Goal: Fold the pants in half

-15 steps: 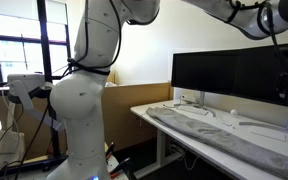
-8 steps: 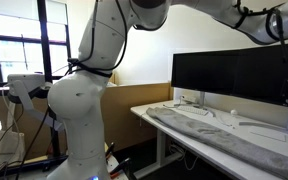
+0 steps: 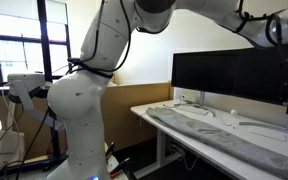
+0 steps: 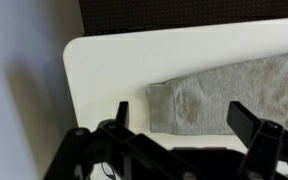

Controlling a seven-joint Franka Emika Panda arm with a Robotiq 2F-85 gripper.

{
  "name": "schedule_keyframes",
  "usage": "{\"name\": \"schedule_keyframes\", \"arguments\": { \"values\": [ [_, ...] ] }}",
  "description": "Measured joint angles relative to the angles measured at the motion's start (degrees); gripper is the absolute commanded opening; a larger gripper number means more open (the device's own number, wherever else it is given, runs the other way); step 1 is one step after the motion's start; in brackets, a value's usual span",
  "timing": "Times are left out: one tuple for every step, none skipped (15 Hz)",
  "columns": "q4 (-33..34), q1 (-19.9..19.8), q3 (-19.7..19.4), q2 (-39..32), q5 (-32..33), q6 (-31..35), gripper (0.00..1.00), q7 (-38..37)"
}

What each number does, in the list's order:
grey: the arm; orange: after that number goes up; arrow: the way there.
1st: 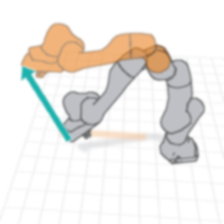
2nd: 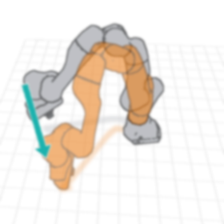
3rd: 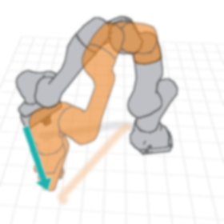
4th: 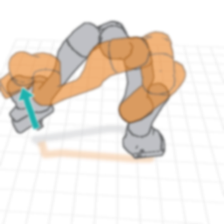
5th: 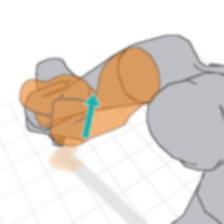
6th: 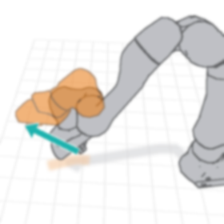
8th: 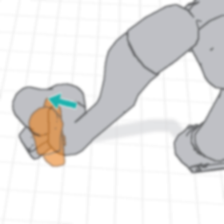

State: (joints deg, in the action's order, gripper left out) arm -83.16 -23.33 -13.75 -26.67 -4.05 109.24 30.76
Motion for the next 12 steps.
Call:
{"name": "schedule_keyframes", "arguments": {
  "values": [
    [1.33,-0.15,0.54,-1.25,-0.35,-0.05,1.00,0.00],
    [2.84,-0.40,1.21,-2.55,-0.56,-0.29,1.00,0.00],
    [4.58,-0.60,1.84,-3.97,-0.82,-0.73,1.00,0.00],
    [6.43,-0.79,2.46,-5.41,-0.94,-1.28,1.00,0.00],
    [8.33,-0.93,3.07,-6.87,-0.95,-1.77,1.00,0.00],
    [10.33,-1.02,3.65,-8.37,-0.95,-2.01,1.00,-0.02],
    [12.34,-1.10,4.17,-9.87,-0.95,-2.18,1.00,-0.12],
    [14.49,-1.12,4.60,-11.47,-0.95,-2.48,1.00,-0.38],
    [16.72,-1.13,4.97,-13.11,-0.95,-3.00,1.00,-0.69],
    [18.79,-1.27,5.15,-14.59,-0.94,-3.62,1.00,-0.80],
    [20.67,-1.54,5.21,-15.84,-0.94,-4.31,1.00,-0.80],
    [22.55,-2.04,5.30,-16.99,-0.94,-5.39,1.00,-0.80]
  ]
}}
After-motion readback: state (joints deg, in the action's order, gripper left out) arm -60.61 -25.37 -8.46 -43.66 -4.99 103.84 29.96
